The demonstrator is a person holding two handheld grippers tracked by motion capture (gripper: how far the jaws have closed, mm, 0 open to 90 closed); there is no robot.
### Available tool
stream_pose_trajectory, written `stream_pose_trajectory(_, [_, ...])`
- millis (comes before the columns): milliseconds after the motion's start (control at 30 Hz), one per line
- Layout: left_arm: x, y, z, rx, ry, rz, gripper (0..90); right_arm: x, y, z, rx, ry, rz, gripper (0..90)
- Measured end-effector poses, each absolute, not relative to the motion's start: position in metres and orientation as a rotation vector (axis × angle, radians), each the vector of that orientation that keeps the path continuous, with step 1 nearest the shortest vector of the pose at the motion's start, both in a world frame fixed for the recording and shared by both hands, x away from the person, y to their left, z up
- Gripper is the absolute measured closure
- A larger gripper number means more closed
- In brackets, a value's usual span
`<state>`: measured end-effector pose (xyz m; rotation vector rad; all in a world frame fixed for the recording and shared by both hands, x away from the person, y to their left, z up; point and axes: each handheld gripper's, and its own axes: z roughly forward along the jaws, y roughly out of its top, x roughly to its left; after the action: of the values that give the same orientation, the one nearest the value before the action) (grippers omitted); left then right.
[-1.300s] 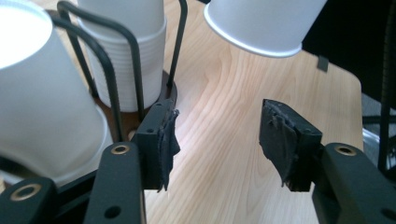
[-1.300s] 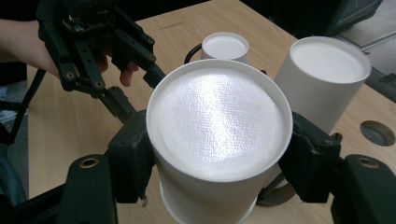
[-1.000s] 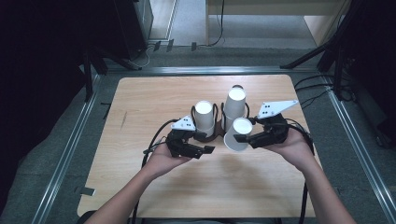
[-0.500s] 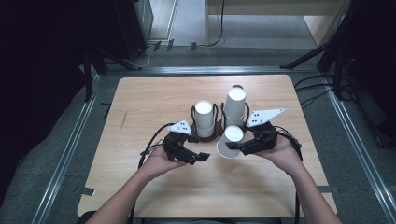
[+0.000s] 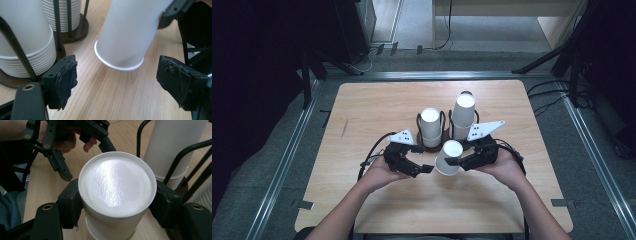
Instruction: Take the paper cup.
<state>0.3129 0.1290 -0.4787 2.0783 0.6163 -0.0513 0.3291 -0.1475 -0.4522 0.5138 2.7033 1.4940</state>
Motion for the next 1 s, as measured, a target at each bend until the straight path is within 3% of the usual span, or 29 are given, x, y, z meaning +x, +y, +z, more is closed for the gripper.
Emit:
stream_pose_trajectory(400, [0.311,0.124,-0.480,2.084,0.569,-0.078,13.0,0.327,-0.130,-0.453,0.467,2.724,1.596,33.5])
stream_pose_trajectory(1000, [0.305,0.111,-0.484,2.097,0.479,-0.079,15.7,0.324,-0.117,-0.448,0.443,2.749,1.674,33.8])
